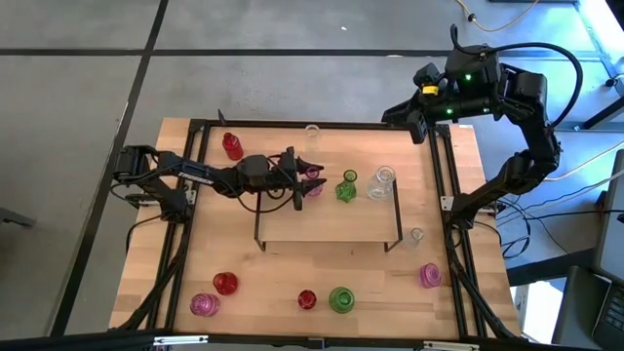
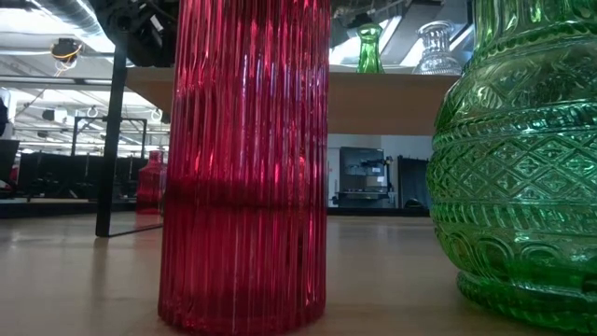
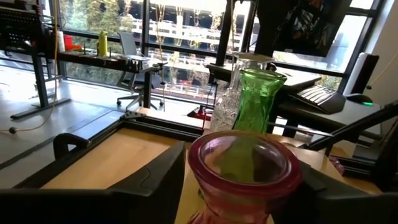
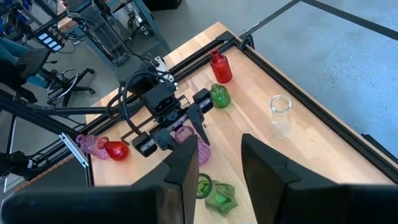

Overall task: Sort vases onto shelf
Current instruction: Put the top violet vase on the shelf, then put the top red vase on the shelf

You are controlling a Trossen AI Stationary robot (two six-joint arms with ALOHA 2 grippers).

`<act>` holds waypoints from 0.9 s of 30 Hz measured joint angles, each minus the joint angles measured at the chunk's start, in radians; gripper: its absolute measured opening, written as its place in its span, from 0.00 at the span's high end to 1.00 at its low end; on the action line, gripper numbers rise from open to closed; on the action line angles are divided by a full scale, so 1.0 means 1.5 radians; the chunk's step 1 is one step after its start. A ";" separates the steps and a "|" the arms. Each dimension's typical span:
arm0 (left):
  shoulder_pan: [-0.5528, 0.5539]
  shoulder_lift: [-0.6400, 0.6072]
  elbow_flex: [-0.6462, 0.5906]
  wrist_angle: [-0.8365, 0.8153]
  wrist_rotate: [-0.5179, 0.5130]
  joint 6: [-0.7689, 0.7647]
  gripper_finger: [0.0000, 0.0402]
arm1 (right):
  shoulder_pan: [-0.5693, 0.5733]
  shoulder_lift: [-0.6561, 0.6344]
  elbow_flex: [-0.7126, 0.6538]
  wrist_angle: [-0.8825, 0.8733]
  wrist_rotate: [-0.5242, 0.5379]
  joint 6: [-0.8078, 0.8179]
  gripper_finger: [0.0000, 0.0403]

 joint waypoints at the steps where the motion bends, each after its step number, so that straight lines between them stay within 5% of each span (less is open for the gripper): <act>1: 0.000 0.000 0.004 -0.001 0.001 0.000 0.53 | 0.000 0.000 0.000 0.000 0.000 0.000 0.73; 27: 0.009 -0.033 0.113 -0.043 -0.004 0.021 0.52 | 0.000 0.000 0.000 -0.004 -0.002 0.000 0.73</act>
